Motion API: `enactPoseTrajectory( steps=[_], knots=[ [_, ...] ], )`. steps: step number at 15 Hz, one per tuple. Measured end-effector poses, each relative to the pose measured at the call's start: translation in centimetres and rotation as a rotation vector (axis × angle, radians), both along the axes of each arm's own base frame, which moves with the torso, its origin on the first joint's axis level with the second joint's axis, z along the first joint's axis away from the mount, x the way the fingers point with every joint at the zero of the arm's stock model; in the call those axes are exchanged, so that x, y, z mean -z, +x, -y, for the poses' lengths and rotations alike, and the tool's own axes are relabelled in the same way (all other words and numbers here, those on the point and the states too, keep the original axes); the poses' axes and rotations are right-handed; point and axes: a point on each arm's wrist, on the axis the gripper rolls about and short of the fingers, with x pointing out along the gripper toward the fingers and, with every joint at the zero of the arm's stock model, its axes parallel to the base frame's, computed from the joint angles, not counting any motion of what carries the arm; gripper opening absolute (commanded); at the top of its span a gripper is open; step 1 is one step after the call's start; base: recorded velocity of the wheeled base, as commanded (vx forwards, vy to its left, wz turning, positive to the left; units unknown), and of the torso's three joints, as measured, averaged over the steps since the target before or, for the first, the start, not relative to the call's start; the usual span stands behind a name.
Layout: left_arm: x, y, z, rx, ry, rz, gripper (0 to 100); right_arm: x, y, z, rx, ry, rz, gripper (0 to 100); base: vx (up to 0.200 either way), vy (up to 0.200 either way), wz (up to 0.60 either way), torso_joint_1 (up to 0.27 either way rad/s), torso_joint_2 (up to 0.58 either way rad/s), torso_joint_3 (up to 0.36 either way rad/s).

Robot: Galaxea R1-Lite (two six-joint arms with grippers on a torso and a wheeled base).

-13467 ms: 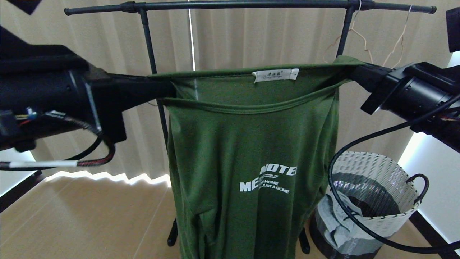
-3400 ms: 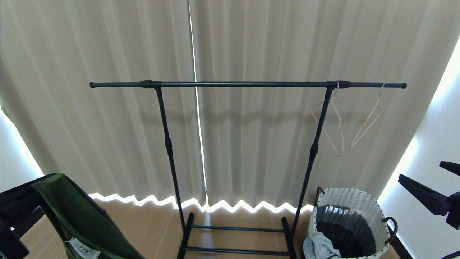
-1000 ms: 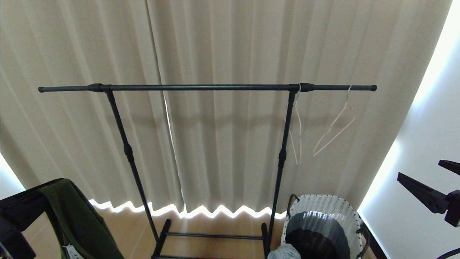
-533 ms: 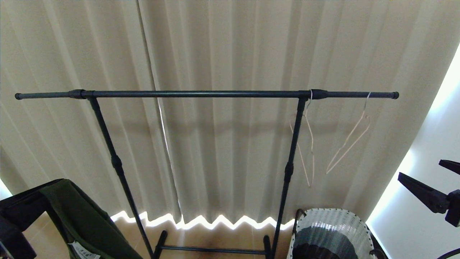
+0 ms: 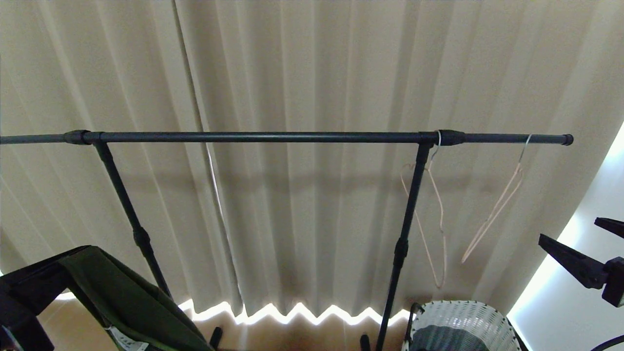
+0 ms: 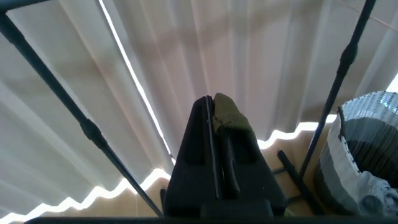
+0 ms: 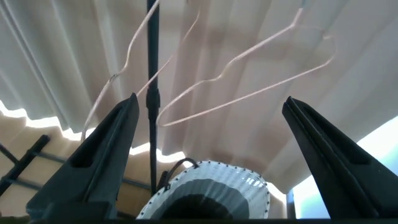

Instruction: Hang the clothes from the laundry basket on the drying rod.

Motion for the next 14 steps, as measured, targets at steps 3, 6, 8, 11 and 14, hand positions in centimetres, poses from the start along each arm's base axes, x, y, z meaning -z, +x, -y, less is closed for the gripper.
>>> enactPoseTrajectory(
  steps=[3,6,8,11,14],
  knots=[
    [-0.2,0.8,0.1,-0.002,0.009,-0.015,0,0.9,0.8,0.3,0.082,-0.019,-0.077,100,0.0,0.0,0.0,0.0,0.0,0.0],
    [-0.4,2.3,0.4,-0.006,0.013,-0.022,0,1.1,3.1,0.6,0.172,-0.038,-0.127,100,0.0,0.0,0.0,0.0,0.0,0.0],
    [-0.4,2.9,0.5,-0.007,0.011,-0.018,0,0.8,4.8,0.6,0.197,-0.006,-0.142,100,0.0,0.0,0.0,0.0,0.0,0.0],
    [0.2,3.6,0.7,-0.008,0.019,-0.059,0,0.2,8.4,0.3,0.229,0.053,-0.156,100,0.0,0.0,0.0,0.0,0.0,0.0],
    [0.7,4.4,0.7,-0.013,0.027,-0.093,0,0.7,11.7,-0.3,0.269,0.038,-0.19,100,0.0,0.0,0.0,0.0,0.0,0.0]
  ],
)
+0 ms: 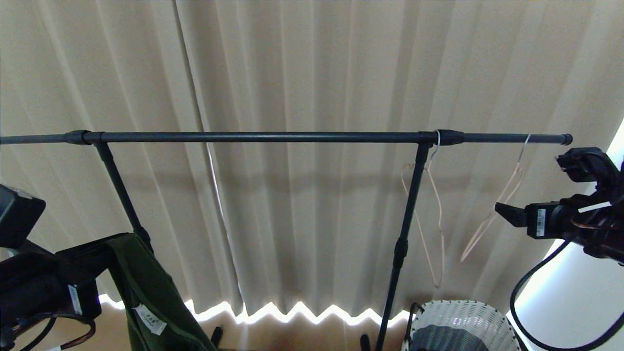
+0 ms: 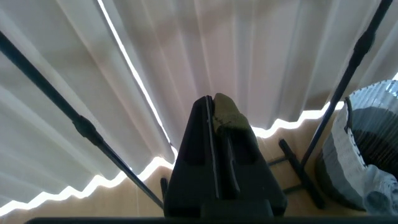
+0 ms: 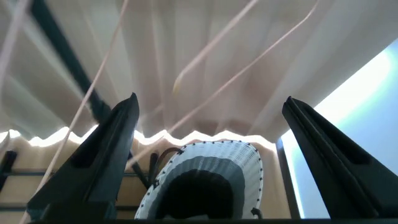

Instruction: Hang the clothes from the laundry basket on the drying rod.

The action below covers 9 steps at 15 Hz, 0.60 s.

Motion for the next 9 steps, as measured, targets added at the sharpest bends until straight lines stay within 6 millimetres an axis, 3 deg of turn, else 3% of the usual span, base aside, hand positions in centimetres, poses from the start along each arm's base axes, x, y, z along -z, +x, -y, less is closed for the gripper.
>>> enactPoseTrajectory(
  steps=[5,9],
  knots=[
    [0.3,0.3,-0.4,-0.029,0.004,-0.014,0,2.0,4.0,-0.7,0.103,-0.058,-0.07,100,0.0,0.0,0.0,0.0,0.0,0.0],
    [0.3,0.3,-0.4,-0.031,0.006,-0.015,0,3.2,4.8,-0.7,0.123,-0.067,-0.109,100,0.0,0.0,0.0,0.0,0.0,0.0]
  ],
)
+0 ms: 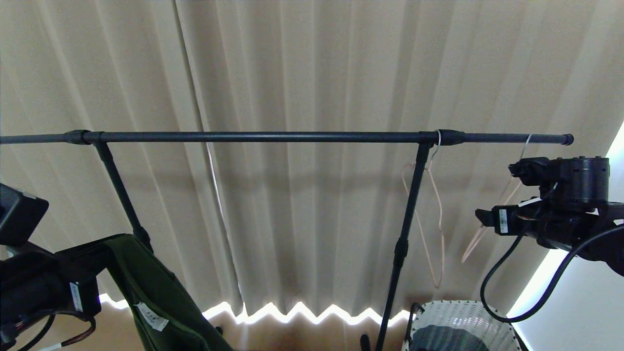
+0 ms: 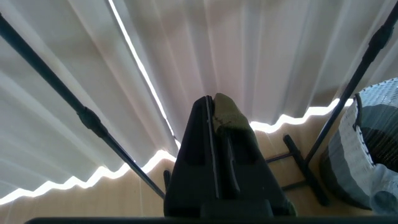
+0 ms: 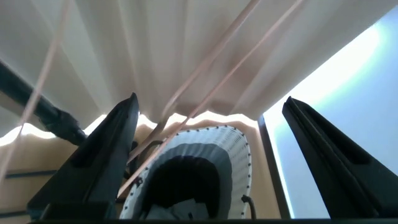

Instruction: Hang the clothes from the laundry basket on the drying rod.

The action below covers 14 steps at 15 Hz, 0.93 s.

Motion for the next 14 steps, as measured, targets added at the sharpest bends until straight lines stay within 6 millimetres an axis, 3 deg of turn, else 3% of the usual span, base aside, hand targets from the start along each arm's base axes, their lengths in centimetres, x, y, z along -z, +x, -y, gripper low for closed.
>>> enactPoseTrajectory(
  steps=[14],
  knots=[
    [-0.2,-0.23,-0.06,-0.002,-0.002,0.014,0,0.61,0.02,1.01,0.067,-0.003,-0.017,100,0.0,0.0,0.0,0.0,0.0,0.0]
  ],
)
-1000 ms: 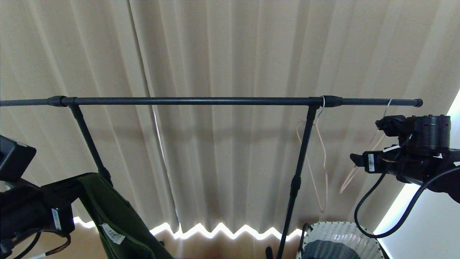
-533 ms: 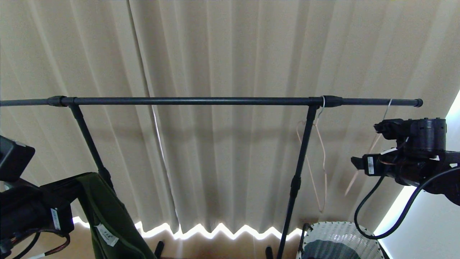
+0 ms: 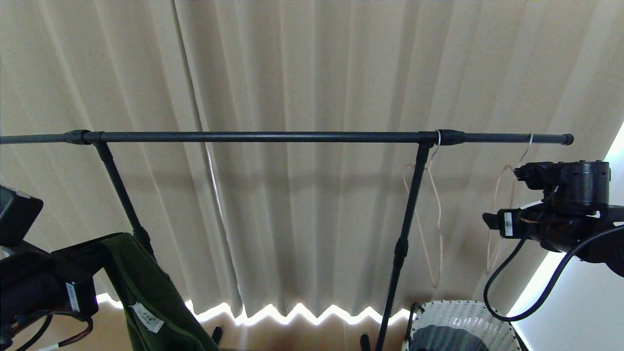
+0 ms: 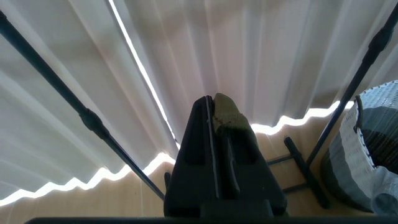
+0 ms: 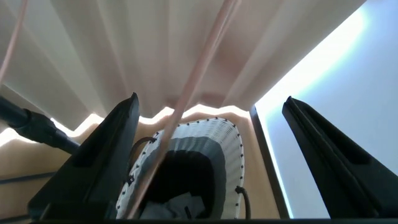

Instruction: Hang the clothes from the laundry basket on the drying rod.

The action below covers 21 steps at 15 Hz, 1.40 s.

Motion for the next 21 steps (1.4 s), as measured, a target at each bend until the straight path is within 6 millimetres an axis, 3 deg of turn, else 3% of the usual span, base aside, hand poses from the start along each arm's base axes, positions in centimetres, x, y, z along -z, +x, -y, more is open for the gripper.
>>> enactPoseTrajectory(
  steps=[6,7,21],
  knots=[
    [0.0,-0.1,0.0,0.0,-0.001,0.004,0,0.1,0.0,0.4,0.012,-0.001,-0.003,100,0.0,0.0,0.0,0.0,0.0,0.0],
    [-0.1,-0.1,0.0,0.0,-0.001,0.005,0,0.1,0.0,0.5,0.017,0.0,-0.004,0,0.0,0.0,0.0,0.0,0.0,0.0],
    [0.0,-0.4,-0.1,0.003,0.011,0.015,0,-1.0,-0.2,1.2,0.033,0.009,0.069,0,0.0,0.0,0.0,0.0,0.0,0.0]
  ],
)
